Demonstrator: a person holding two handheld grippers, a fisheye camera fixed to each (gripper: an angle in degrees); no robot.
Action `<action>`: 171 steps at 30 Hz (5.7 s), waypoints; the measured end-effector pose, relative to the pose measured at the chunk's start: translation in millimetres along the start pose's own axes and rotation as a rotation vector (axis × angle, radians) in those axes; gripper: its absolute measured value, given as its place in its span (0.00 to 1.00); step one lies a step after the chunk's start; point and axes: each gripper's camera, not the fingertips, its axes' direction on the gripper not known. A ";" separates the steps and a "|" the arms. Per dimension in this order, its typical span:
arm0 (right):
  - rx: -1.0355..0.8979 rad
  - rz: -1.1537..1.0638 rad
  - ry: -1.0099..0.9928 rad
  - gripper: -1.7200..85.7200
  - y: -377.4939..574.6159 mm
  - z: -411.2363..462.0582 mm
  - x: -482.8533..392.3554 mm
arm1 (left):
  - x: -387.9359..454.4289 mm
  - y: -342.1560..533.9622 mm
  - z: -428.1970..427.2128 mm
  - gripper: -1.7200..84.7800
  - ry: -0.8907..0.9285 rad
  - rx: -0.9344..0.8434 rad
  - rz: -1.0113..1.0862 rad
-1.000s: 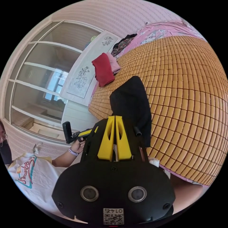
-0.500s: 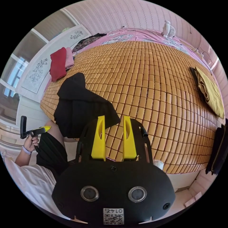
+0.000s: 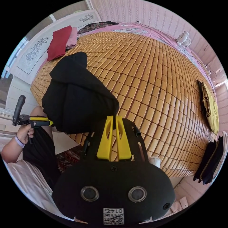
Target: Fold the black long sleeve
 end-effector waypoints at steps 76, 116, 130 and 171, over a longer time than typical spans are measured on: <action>0.670 -0.069 -0.117 0.02 29.3 -290.5 139.3 | 120.0 -22.2 -341.3 0.01 0.145 0.881 0.425; -0.057 0.144 -0.107 0.03 57.4 -18.7 82.3 | -107.2 -112.7 -59.3 0.03 -0.143 0.150 0.136; 0.251 0.222 -0.002 0.10 72.6 -59.4 113.4 | -85.7 -137.9 -72.4 0.08 -0.087 0.389 0.377; 0.118 0.459 0.090 0.12 18.2 -59.6 267.7 | 74.7 -493.8 90.4 0.07 0.009 0.246 0.741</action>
